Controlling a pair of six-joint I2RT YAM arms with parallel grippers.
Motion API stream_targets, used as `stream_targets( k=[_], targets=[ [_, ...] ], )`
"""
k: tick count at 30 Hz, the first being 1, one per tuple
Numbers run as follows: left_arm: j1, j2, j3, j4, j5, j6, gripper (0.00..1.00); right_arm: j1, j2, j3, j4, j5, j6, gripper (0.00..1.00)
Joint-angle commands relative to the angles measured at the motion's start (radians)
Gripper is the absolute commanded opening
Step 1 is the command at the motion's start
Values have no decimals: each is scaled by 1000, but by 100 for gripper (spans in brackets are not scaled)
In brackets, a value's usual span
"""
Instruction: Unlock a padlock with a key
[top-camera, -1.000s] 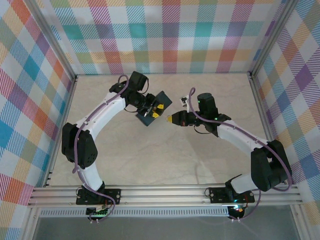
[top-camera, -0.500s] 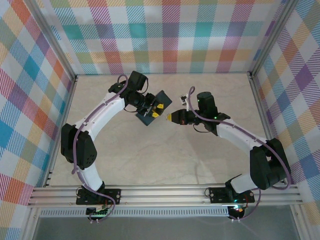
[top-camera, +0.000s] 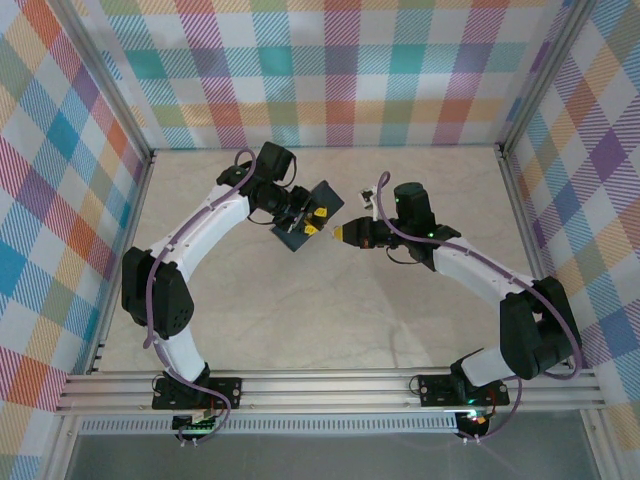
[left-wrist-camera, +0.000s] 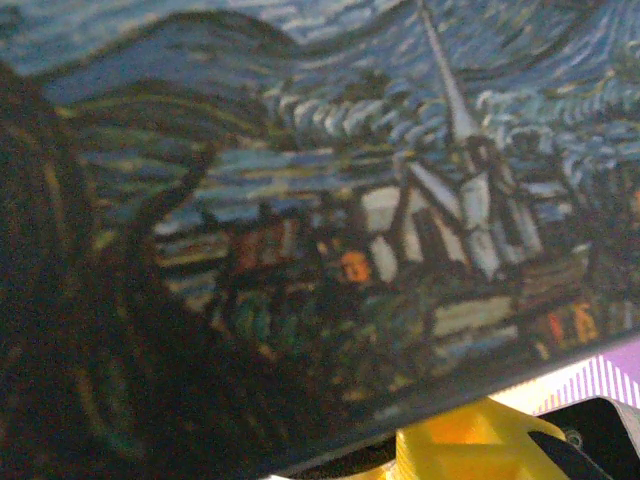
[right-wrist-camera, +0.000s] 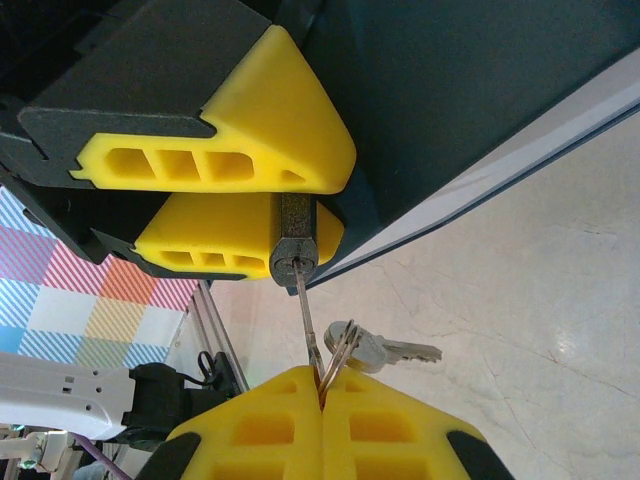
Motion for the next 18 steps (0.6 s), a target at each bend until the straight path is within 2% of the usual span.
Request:
stream_targets(
  k=[1, 18],
  targets=[
    [-9, -59, -3, 35, 30, 6, 0, 8, 16, 40, 45, 1, -12, 0],
    [-25, -55, -4, 58, 44, -17, 0, 34, 37, 63, 135, 15, -10, 0]
  ],
)
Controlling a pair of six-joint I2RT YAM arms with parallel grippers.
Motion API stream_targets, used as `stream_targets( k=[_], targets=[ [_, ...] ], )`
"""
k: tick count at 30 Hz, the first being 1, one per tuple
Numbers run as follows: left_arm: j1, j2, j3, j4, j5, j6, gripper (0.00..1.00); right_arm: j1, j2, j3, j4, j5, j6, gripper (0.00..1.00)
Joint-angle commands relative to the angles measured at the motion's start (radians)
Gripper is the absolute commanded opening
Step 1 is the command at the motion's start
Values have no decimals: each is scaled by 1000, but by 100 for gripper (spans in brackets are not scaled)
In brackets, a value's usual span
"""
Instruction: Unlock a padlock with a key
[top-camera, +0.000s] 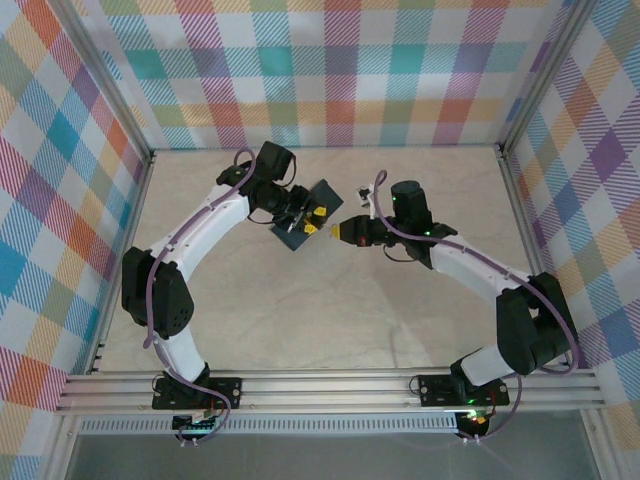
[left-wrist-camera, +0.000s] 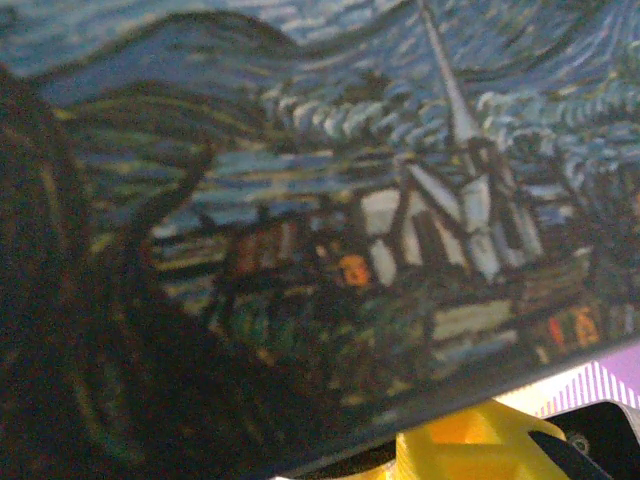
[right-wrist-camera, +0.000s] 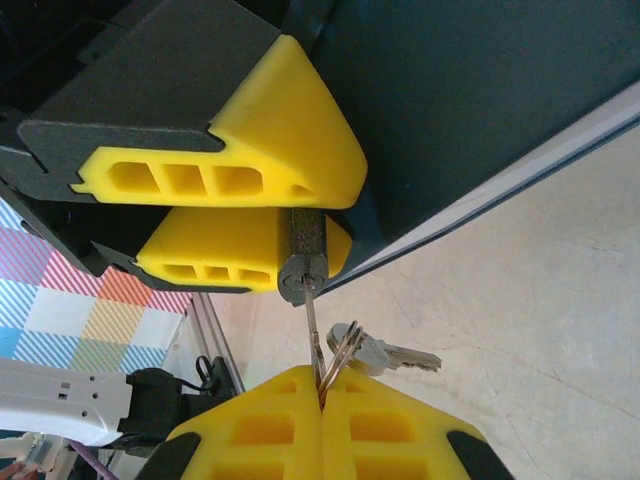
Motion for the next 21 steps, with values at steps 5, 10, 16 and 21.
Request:
stream_targets(
  k=[5, 10, 16, 21],
  targets=[
    [-48, -44, 15, 45, 56, 7, 0, 22, 2, 41, 157, 26, -1, 0],
    [-75, -33, 10, 64, 68, -12, 0, 23, 31, 77, 204, 11, 31, 0],
    [-27, -68, -5, 20, 5, 1, 0, 22, -12, 73, 49, 20, -45, 22],
    [9, -82, -18, 6, -1, 13, 0, -15, -69, -11, -87, 54, -99, 43]
  ],
)
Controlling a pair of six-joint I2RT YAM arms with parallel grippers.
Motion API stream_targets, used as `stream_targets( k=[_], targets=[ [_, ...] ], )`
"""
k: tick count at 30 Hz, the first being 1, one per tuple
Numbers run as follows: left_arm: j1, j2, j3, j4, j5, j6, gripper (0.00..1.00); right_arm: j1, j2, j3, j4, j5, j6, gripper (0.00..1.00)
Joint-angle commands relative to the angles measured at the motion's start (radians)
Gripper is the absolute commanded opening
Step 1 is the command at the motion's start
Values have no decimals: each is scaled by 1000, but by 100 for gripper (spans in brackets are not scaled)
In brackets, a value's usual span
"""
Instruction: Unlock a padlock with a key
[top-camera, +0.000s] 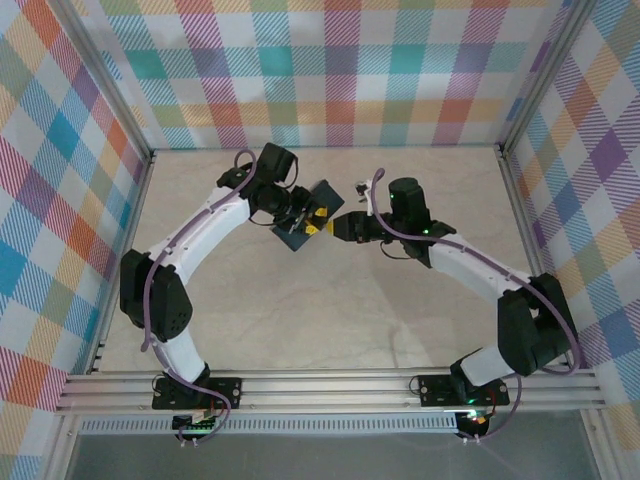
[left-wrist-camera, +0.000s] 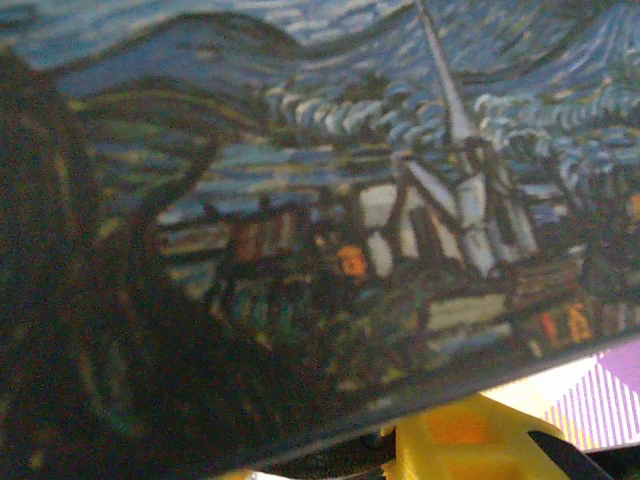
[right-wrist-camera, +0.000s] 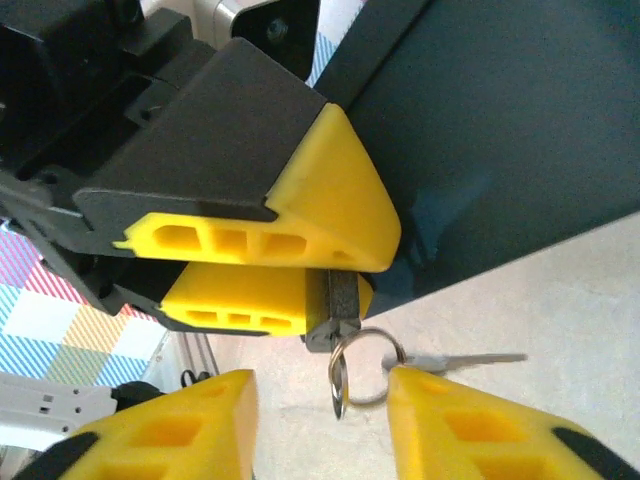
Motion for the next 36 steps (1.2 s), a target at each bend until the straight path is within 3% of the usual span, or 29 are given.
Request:
stream_targets(
  k=[1, 5, 8, 11, 15, 19, 24, 36],
  targets=[
    [16, -57, -2, -3, 29, 25, 0, -30, -54, -46, -84, 9, -59, 45],
    [18, -54, 0, -8, 31, 31, 0, -49, -85, -61, -159, 39, -116, 47],
    [18, -49, 4, -17, 31, 36, 0, -47, -100, -50, -187, 36, -201, 42],
    [18, -35, 20, -49, 33, 46, 0, 8, -128, -56, -150, 185, -358, 34],
    [18, -13, 51, -96, 37, 56, 0, 91, -160, -108, 59, 340, -538, 28],
    [18, -1, 75, -117, 32, 62, 0, 153, -170, -148, 201, 395, -743, 32],
    [18, 14, 87, -114, 40, 59, 0, 202, -171, -173, 199, 445, -916, 35],
    [18, 10, 89, -117, 52, 65, 0, 280, -102, -239, 430, 641, -1204, 40]
  ],
)
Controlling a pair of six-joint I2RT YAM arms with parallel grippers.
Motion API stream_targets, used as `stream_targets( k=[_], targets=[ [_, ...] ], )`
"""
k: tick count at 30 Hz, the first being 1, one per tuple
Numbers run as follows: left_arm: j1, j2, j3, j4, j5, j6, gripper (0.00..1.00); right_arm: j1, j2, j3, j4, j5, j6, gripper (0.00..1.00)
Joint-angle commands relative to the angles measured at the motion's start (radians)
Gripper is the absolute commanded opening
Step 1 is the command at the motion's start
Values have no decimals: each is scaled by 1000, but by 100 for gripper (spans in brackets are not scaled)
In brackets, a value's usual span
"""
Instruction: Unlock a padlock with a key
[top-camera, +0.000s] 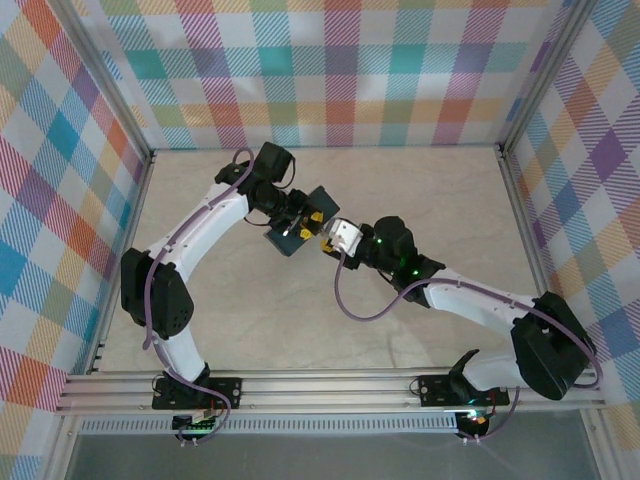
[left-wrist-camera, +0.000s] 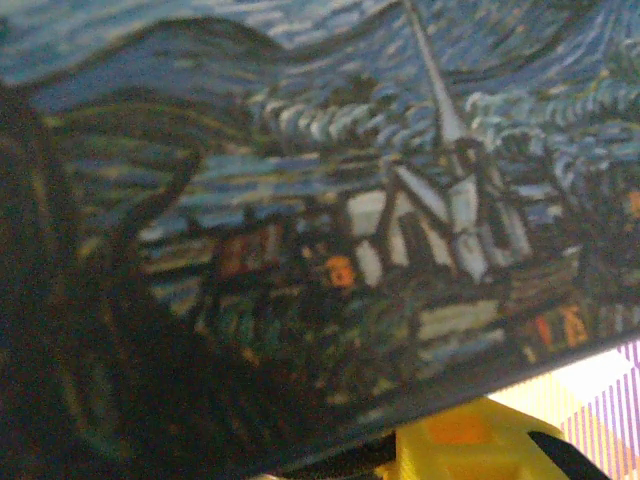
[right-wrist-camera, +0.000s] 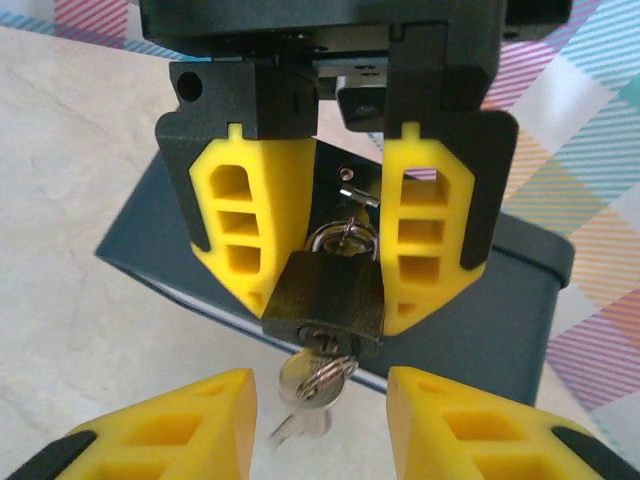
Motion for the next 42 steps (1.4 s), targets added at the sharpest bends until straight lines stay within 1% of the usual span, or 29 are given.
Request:
stream_targets(
  k=[1, 6, 13, 15, 18, 22, 27, 31, 33, 36, 42],
  targets=[
    [5, -13, 45, 5, 31, 17, 0, 22, 15, 0, 98, 62, -128, 40],
    [5, -11, 45, 11, 38, 14, 0, 33, 23, 16, 71, 69, -154, 38],
    [6, -18, 39, 16, 40, 11, 0, 45, 23, 1, 54, 76, -174, 31],
    [6, -18, 39, 17, 42, 11, 0, 49, 28, 4, 43, 84, -180, 27],
    [6, -15, 40, 21, 45, 6, 0, 53, 40, 7, 36, 84, -190, 25],
    [6, -14, 40, 29, 52, -1, 0, 54, 56, 13, 31, 94, -202, 25],
    [6, -15, 47, 30, 61, -3, 0, 54, 83, 10, 50, 129, -225, 29],
    [6, -20, 41, 31, 64, -3, 0, 54, 105, 19, 57, 132, -231, 30],
    [6, -23, 39, 34, 66, -4, 0, 54, 119, 22, 67, 140, -240, 28],
    [6, -27, 40, 34, 66, -5, 0, 53, 129, 25, 89, 150, -240, 21],
    [6, -24, 34, 39, 70, -6, 0, 55, 115, 33, 91, 149, -231, 20]
  ],
)
